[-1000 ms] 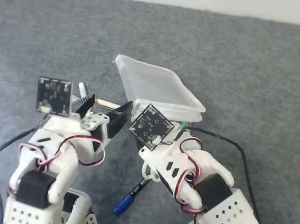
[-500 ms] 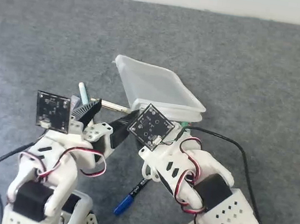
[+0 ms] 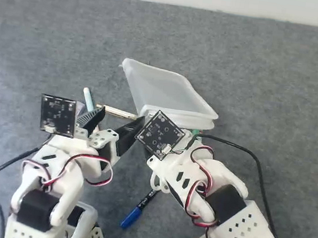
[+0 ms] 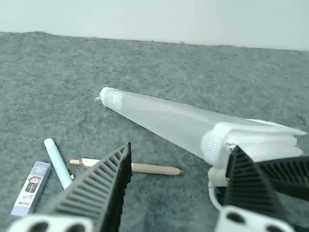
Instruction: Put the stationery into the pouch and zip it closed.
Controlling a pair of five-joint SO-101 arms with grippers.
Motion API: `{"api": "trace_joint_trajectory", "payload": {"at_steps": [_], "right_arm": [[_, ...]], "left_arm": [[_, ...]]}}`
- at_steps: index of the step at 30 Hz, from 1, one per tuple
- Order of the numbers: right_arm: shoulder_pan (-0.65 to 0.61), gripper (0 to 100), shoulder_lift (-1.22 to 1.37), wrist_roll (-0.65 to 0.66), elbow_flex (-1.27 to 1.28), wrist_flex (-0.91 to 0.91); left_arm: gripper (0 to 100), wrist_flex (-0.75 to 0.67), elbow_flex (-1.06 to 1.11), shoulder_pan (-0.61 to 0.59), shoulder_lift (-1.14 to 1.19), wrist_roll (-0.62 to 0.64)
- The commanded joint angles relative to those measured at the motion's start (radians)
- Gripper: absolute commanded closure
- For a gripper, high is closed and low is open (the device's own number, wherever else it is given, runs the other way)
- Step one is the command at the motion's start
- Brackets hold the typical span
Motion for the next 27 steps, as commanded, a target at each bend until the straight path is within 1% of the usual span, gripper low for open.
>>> {"api": "trace_joint_trajectory", "payload": {"at_steps": [1,5,9,21,24,27], "right_arm": [[-0.004,99.2,-0.024,0.020,-0.012,-0.018],[-0.004,99.2,-0.024,0.020,-0.012,-0.015],[-0.004,99.2,-0.025,0.021,-0.014,0.012],[0.002,99.2,-0.024,0.018,-0.012,0.033],[0.010,99.2,-0.024,0.015,-0.012,0.033],[0.065,99.2,-0.027,0.014,-0.018,0.030]], "left_arm": [[70,-0.031,-0.010,0.000,-0.009,0.003],[71,-0.052,0.024,-0.005,-0.008,-0.021],[79,-0.101,0.074,-0.005,-0.009,-0.066],[91,-0.078,0.077,-0.005,-0.017,-0.083],[95,-0.081,0.077,-0.041,-0.017,-0.110],[98,-0.084,0.077,-0.103,-0.017,-0.120]]}}
